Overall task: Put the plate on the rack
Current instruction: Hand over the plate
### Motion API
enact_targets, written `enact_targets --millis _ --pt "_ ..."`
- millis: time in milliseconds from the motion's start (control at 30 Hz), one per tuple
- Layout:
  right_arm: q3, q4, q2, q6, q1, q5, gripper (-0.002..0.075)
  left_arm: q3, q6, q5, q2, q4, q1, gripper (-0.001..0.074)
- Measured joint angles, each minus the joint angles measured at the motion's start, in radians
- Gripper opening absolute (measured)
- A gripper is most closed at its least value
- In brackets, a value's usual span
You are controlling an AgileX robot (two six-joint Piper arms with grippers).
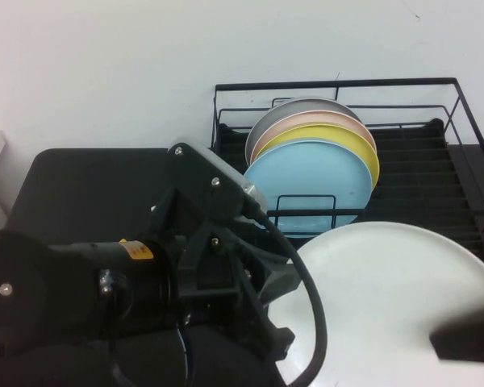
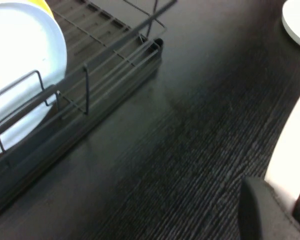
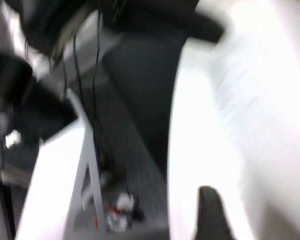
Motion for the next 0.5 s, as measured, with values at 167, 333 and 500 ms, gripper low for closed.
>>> enact_targets --millis 167,333,500 --pt "-0.002 -0.096 0.0 -0.012 0.06 0.002 0.0229 0.0 0.0 -0.003 0.0 0.0 0.0 0.0003" --pt "-0.002 -0.131 0.001 -0.008 0.062 -0.071 0.0176 0.0 0.0 -0.003 0.0 0.017 0.0 0.001" --pt "-0.002 -0.133 0.001 -0.053 0.062 -0.153 0.0146 0.0 -0.002 0.036 0.0 0.037 0.0 0.0093"
